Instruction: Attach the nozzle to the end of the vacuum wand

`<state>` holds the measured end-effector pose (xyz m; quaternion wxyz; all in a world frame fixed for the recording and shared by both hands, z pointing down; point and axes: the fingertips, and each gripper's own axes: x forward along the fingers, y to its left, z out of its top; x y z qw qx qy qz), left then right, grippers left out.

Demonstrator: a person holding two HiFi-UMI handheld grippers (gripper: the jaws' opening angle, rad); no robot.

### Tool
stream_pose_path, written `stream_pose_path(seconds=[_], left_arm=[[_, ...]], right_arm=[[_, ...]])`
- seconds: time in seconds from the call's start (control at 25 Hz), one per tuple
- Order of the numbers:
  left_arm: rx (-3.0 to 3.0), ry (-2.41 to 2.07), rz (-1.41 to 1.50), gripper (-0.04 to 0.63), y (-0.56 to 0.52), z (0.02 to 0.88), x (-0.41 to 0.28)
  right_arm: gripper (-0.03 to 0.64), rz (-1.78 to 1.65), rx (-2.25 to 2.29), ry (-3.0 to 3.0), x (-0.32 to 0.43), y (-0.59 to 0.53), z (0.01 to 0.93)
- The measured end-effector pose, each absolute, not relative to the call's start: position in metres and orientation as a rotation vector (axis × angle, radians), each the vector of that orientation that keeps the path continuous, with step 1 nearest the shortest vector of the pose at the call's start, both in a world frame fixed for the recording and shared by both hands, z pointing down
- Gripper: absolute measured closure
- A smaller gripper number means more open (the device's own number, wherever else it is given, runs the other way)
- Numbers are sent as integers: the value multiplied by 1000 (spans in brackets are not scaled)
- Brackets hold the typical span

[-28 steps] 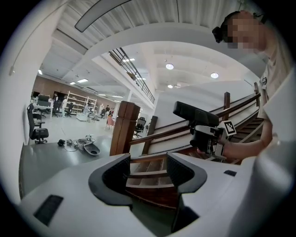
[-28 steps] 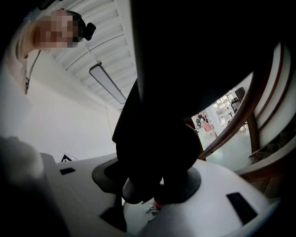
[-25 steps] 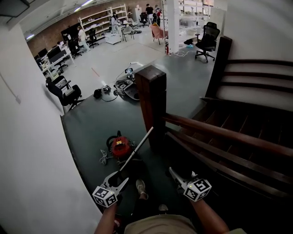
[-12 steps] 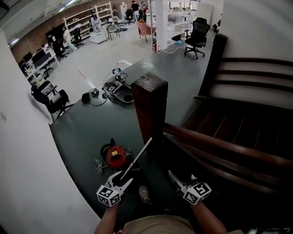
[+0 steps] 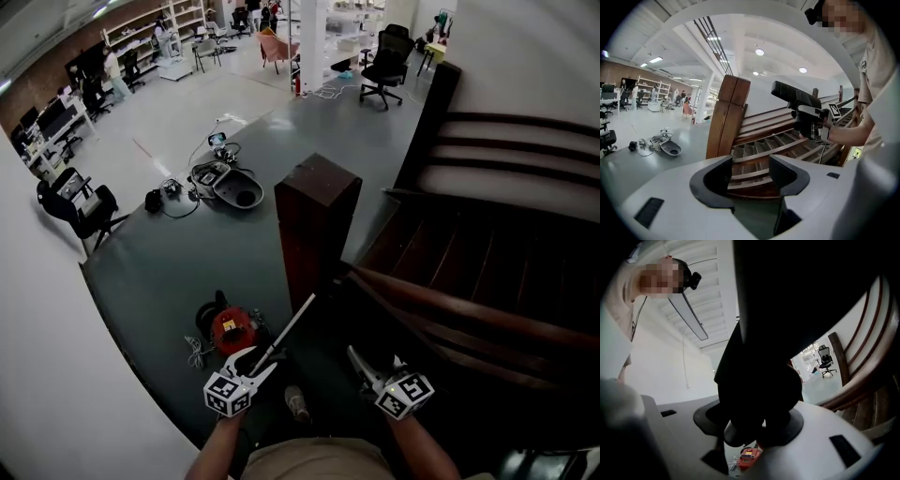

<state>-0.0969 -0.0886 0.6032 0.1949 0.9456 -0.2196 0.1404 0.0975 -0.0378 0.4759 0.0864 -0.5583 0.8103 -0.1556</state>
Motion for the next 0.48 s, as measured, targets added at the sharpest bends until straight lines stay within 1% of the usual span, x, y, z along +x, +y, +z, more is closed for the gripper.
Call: stream_pose_path(seconds=[0.24,0.48], left_arm=[[2643,-516,420,339,-115,637,-92],[2650,-418,487,339,-124,650,-67]], right_arm=[[428,-471,-1747,2376,91,-61,493],[428,-450,-1818,2368,91,-67,490]])
